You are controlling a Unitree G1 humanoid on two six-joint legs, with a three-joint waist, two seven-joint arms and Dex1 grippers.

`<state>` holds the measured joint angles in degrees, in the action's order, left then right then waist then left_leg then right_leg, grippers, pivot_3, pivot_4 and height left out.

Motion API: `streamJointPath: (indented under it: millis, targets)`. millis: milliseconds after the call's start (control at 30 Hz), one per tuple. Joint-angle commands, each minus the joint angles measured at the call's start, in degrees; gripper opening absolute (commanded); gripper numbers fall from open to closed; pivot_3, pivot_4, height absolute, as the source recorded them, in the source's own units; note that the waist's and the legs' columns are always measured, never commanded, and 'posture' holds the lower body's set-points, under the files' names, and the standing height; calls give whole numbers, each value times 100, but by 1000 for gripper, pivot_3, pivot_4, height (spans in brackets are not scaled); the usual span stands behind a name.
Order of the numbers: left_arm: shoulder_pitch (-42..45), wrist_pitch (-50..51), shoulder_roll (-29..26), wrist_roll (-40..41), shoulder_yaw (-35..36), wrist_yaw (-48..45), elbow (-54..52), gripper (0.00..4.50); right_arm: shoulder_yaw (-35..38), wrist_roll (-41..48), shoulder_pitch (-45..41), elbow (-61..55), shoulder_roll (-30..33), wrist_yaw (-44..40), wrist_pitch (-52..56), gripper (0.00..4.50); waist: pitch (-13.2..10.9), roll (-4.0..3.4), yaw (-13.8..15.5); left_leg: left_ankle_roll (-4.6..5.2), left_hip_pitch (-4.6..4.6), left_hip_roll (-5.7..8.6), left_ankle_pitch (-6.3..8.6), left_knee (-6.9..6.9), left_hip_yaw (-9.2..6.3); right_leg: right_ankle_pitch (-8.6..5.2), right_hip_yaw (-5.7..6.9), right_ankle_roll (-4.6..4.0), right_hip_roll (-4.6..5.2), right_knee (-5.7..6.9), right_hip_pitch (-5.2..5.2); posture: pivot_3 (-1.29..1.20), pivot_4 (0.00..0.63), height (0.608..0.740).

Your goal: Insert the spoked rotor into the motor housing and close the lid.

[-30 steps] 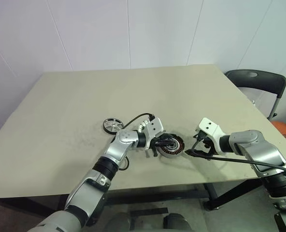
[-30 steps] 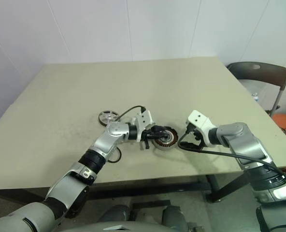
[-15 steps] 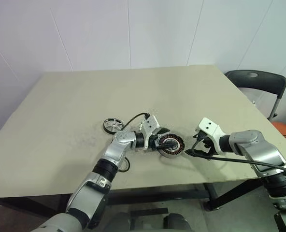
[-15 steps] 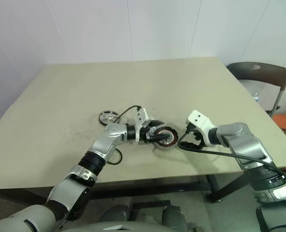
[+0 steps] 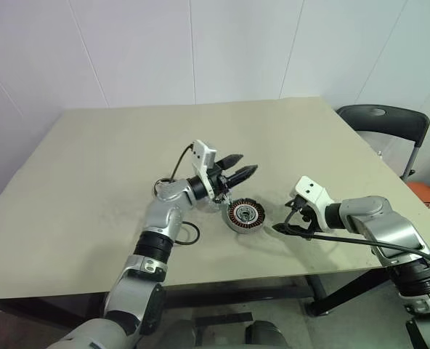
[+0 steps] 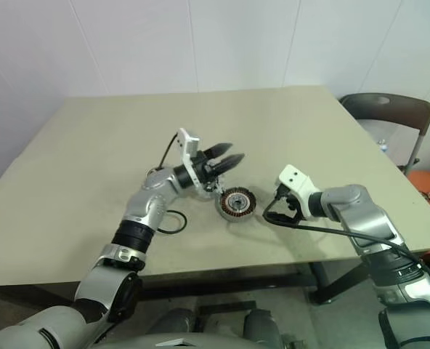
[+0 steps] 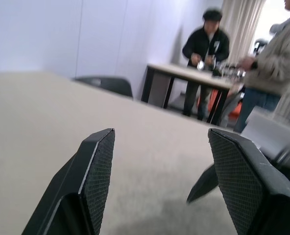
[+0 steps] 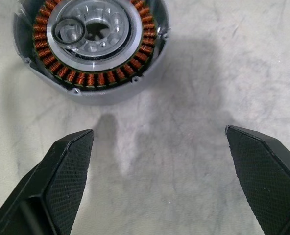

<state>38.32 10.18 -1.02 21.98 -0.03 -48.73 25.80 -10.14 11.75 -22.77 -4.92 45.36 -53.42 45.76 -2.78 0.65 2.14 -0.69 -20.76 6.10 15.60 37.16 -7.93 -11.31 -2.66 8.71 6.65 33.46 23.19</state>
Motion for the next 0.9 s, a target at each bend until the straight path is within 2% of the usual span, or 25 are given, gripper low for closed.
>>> streamJointPath:
  millis: [33, 267, 433, 533, 733, 800, 867, 900]
  targets:
    - [-16, 220, -161, 433, 382, 19, -537, 3244, 297, 280, -204, -378, -102, -39, -15, 4500, 0, 0, 2, 0, 3, 0, 0, 0, 0, 0, 0, 0, 0, 0, -4, 0, 0, 740]
    - [-9, 581, -504, 1012, 979, 201, -854, 3244, 213, 501, -374, -596, -317, -10, 15, 4500, 0, 1, 1, 0, 27, -1, 1, 0, -1, -1, -1, 0, 0, -1, -26, 0, 0, 740]
    - [-31, 557, -604, 1047, 1084, 278, -799, 3244, -10, 470, -573, -542, -666, 156, -9, 4500, 1, 2, 5, 0, 33, -2, 0, 0, -1, -1, -1, 0, -2, -2, -33, 0, 0, 740]
    - [-128, 525, -617, 1015, 1064, 305, -794, 3289, -110, 354, -689, -401, -930, 381, -101, 3969, 2, 3, 4, -1, 33, -1, 0, 0, -1, 0, -1, -1, -2, -2, -32, 0, 0, 740]
    - [-642, 473, -803, 875, 878, 71, -970, 3289, -331, -35, -789, -62, -1156, 741, -334, 1951, 2, 3, 0, -1, 33, 0, 0, -3, 0, 2, -2, -4, -3, -1, -28, 0, 0, 740]
    - [-781, 534, -870, 967, 905, 8, -1121, 3289, -375, -101, -793, 15, -1176, 754, -364, 1120, 2, 3, -2, -2, 34, 0, 0, -4, 0, 2, -3, -6, -5, 1, -26, 0, 0, 740]
    - [-912, 586, -961, 1035, 964, -19, -1230, 3289, -437, -138, -758, 36, -1156, 726, -340, 511, 2, 3, 0, -2, 32, -1, 0, -4, 0, 2, -3, -6, -6, 2, -23, 0, 0, 740]
    - [-960, 594, -1005, 1039, 988, -22, -1248, 3289, -467, -137, -740, 35, -1141, 684, -323, 511, 2, 3, 0, -2, 31, -1, 0, -4, 0, 2, -3, -6, -6, 4, -22, 0, 0, 740]
